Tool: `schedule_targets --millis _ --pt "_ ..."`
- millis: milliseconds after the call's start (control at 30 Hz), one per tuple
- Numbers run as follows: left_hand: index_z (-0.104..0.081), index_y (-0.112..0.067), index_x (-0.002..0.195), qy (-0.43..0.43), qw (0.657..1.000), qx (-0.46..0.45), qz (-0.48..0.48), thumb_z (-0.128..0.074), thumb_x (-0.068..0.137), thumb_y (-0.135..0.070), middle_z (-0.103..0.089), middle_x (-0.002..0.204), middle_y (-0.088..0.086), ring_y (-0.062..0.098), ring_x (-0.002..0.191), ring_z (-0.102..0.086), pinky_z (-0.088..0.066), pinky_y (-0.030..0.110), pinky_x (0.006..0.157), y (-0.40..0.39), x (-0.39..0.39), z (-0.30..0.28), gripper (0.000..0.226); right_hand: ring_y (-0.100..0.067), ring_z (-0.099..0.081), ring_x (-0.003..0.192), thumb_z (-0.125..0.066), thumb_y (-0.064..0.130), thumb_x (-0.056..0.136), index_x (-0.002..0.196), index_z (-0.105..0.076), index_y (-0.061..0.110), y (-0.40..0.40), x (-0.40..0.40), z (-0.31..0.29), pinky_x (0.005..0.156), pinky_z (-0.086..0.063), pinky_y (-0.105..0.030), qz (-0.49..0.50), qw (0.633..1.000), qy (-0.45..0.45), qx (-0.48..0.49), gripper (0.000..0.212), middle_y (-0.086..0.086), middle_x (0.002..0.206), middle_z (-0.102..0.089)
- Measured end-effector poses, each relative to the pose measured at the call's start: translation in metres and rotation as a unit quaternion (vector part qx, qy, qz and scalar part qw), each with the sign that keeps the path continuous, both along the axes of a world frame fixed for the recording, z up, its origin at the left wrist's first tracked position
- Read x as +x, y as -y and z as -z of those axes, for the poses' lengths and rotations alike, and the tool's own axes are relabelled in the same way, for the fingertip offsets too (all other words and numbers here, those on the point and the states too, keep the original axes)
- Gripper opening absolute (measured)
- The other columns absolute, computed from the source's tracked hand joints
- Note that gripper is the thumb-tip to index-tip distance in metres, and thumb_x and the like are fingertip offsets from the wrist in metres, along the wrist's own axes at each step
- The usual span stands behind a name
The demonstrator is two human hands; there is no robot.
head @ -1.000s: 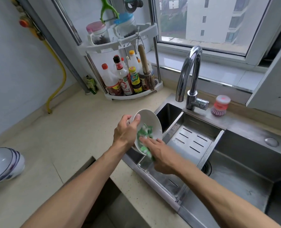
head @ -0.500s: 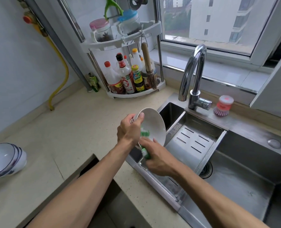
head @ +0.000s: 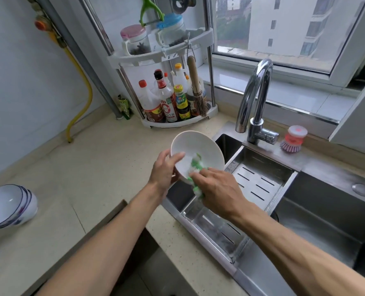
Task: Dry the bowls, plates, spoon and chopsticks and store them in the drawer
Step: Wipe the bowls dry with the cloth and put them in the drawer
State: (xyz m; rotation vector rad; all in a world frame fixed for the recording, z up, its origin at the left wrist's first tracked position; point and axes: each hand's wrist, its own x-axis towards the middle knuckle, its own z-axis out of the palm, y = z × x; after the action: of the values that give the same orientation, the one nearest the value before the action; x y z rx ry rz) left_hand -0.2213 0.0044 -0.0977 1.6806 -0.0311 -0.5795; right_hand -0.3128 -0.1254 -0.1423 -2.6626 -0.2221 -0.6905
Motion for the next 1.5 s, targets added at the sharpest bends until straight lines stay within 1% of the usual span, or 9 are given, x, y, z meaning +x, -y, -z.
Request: schedule_targets --millis 167,233,333,533,700,900,1200,1333,1500 --pt "-0.059 -0.011 0.114 0.055 0.984 -0.071 -0.153 -0.064 0.089 -0.029 -0.066 0.102 0.013 0.026 0.083 -0.067 -0.057 0.038 0.069 0.023 -0.019 0.005 0.031 -0.031 -0.069 0.097 -0.068 0.001 0.073 0.114 -0.067 0.014 -0.034 0.008 -0.027 0.089 -0.048 -0.04 0.008 0.964 -0.11 0.243 0.043 -0.008 0.107 -0.073" --pt "-0.065 -0.018 0.097 0.096 0.987 -0.028 -0.122 -0.061 0.081 -0.038 -0.068 0.095 0.012 0.03 0.084 -0.067 -0.057 0.047 0.074 0.012 -0.007 0.003 0.027 -0.021 -0.048 0.137 -0.064 0.007 0.086 0.148 -0.042 0.025 -0.026 0.0 -0.019 0.122 -0.006 -0.056 -0.024 0.965 -0.218 0.144 0.068 0.0 0.149 -0.051" --pt "-0.071 -0.024 0.101 0.159 0.984 0.066 -0.05 -0.057 0.075 -0.046 -0.071 0.097 0.004 0.028 0.091 -0.068 -0.058 0.043 0.074 -0.001 -0.001 0.0 0.037 -0.014 -0.013 0.153 -0.054 0.011 0.094 0.159 -0.014 0.031 0.006 -0.002 -0.006 0.111 0.025 -0.062 -0.011 0.965 -0.236 -0.112 0.079 0.008 0.166 -0.013" --pt "-0.066 -0.02 0.075 0.177 0.975 0.055 -0.126 -0.055 0.073 -0.038 -0.067 0.073 0.002 0.015 0.068 -0.066 -0.051 0.029 0.059 0.011 -0.012 -0.006 0.021 -0.017 -0.029 0.148 -0.054 0.0 0.089 0.155 -0.026 0.029 -0.026 0.005 -0.026 0.12 0.016 -0.048 -0.105 0.934 -0.29 0.179 0.077 0.004 0.164 -0.026" --pt "-0.069 -0.024 0.07 0.179 0.978 0.089 -0.064 -0.057 0.071 -0.039 -0.067 0.07 -0.002 0.022 0.072 -0.064 -0.048 0.033 0.056 0.0 -0.007 -0.006 0.019 -0.013 -0.01 0.153 -0.057 0.009 0.09 0.159 -0.008 0.032 0.008 0.002 -0.007 0.112 0.024 -0.059 -0.052 0.954 -0.283 -0.085 0.088 0.007 0.168 -0.005" --pt "-0.061 -0.026 0.055 0.171 0.971 0.093 -0.137 -0.058 0.07 -0.037 -0.057 0.053 -0.011 0.017 0.062 -0.058 -0.039 0.023 0.054 0.003 -0.015 -0.006 0.02 -0.019 -0.038 0.141 -0.05 -0.007 0.081 0.148 -0.037 0.032 -0.028 -0.003 -0.017 0.121 0.015 -0.055 -0.117 0.924 -0.309 0.193 0.079 0.004 0.153 -0.042" --pt "-0.064 -0.012 0.104 -0.027 0.995 0.084 -0.043 -0.061 0.079 -0.032 -0.066 0.103 0.022 0.034 0.085 -0.065 -0.051 0.036 0.065 -0.013 0.007 -0.028 0.032 -0.021 -0.071 0.099 -0.063 0.012 0.086 0.109 -0.072 0.024 0.01 -0.007 0.009 0.116 -0.017 -0.066 -0.078 0.993 -0.042 -0.072 0.028 0.004 0.1 -0.074" --pt "-0.053 -0.007 0.127 -0.061 0.994 -0.061 -0.072 -0.067 0.075 -0.029 -0.066 0.116 0.024 0.034 0.093 -0.069 -0.057 0.038 0.07 -0.014 -0.007 -0.01 0.058 -0.025 -0.068 0.069 -0.072 0.012 0.074 0.092 -0.072 0.015 -0.012 0.004 -0.011 0.09 -0.053 -0.055 -0.025 0.999 -0.036 -0.023 0.018 -0.001 0.074 -0.069" --pt "-0.057 -0.007 0.109 -0.015 0.972 -0.054 -0.226 -0.057 0.081 -0.017 -0.062 0.096 0.013 0.024 0.077 -0.063 -0.048 0.029 0.059 0.005 -0.027 -0.002 0.03 -0.03 -0.068 0.067 -0.058 0.014 0.061 0.091 -0.073 0.011 -0.046 0.004 -0.025 0.061 -0.045 -0.029 -0.004 0.99 -0.052 0.131 0.033 -0.006 0.079 -0.072"
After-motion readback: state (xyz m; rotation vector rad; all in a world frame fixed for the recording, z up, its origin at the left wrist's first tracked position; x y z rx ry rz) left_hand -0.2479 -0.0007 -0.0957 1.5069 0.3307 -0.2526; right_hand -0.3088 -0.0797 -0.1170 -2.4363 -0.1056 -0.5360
